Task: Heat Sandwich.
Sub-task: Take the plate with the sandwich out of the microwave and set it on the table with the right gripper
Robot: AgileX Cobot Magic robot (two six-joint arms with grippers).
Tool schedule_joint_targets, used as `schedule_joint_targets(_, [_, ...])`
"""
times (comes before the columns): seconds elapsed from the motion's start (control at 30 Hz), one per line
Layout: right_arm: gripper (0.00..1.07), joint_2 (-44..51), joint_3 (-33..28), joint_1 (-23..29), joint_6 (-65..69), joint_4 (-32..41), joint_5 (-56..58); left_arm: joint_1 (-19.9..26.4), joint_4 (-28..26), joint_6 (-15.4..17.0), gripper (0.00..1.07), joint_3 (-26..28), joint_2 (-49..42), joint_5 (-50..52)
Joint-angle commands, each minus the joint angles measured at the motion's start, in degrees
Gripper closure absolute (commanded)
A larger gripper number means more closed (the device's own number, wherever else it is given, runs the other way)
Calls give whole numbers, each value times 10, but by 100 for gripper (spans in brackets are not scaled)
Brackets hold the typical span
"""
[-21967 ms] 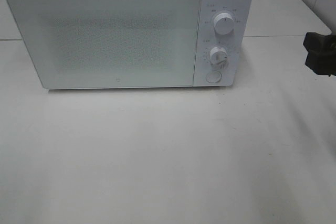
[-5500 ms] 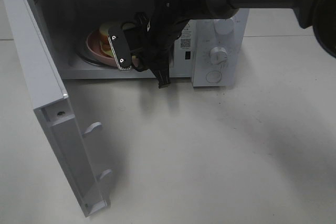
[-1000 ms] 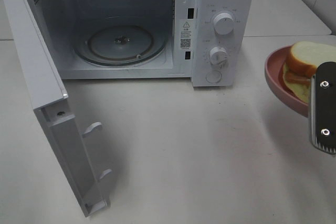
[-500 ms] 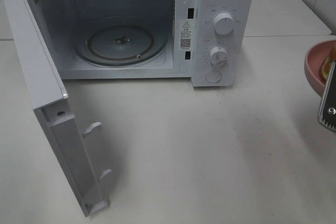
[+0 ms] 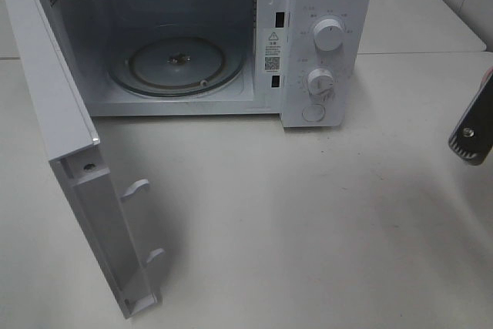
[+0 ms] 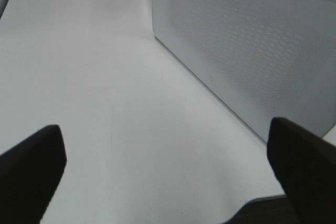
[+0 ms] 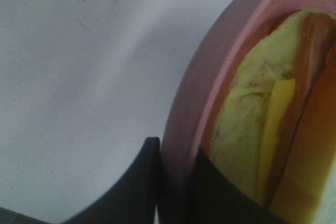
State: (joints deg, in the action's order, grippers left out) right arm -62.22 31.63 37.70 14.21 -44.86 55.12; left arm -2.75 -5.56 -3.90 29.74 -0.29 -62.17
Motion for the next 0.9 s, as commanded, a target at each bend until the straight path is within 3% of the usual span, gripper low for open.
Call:
schedule_joint_targets(0.03, [106, -33, 0, -2, 52, -34, -2, 1, 0, 1, 7, -1, -9, 8])
schedule_joint_targets(0.3, [106, -109, 19, -2, 151, -46, -3, 1, 0, 1, 7, -1, -9, 8])
schedule_joint_targets(0.9, [105, -304, 123, -5, 337, -80, -9, 1, 0, 1, 7, -1, -9, 8])
